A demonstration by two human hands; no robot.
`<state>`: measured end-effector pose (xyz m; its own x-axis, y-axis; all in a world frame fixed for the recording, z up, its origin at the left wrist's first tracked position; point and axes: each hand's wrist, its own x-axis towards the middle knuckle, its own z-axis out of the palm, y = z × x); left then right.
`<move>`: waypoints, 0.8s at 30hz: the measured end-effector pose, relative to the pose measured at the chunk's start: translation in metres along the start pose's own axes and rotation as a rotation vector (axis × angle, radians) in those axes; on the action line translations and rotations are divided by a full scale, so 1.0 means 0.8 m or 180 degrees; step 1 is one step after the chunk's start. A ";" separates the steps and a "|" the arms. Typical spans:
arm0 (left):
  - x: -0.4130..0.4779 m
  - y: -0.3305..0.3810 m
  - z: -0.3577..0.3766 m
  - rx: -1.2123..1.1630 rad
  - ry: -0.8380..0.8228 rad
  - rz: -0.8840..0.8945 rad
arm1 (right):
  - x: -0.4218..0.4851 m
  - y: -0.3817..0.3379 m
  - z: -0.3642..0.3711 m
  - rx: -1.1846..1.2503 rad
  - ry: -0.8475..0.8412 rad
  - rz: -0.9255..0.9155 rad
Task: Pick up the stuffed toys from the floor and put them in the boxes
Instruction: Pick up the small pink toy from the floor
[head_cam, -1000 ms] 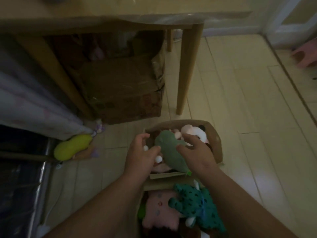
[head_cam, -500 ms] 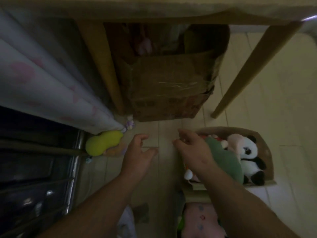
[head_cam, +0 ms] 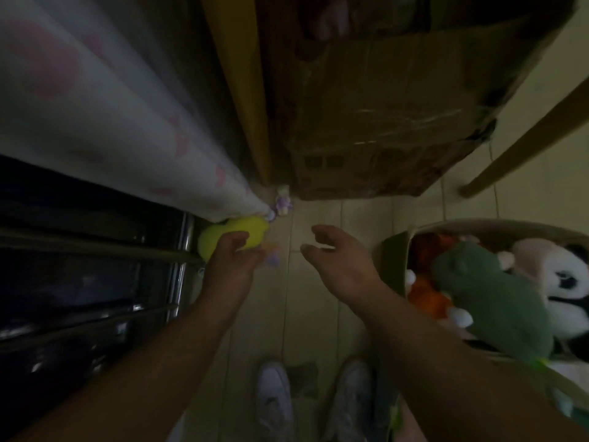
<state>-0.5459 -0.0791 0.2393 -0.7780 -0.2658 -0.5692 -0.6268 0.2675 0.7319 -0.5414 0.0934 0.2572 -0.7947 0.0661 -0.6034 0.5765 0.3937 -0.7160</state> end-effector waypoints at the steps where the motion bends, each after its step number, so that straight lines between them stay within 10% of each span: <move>1: 0.006 -0.004 -0.001 -0.0005 0.0006 -0.0002 | 0.008 0.004 0.008 -0.0048 -0.0027 0.0016; 24: 0.287 -0.350 0.072 -0.0621 -0.0409 -0.0391 | 0.296 0.224 0.290 -0.0725 -0.0607 -0.0094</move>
<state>-0.5517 -0.1612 -0.1178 -0.7035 -0.1620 -0.6920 -0.7065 0.0534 0.7057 -0.5821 -0.0329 -0.0954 -0.7480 -0.1134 -0.6539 0.4789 0.5899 -0.6501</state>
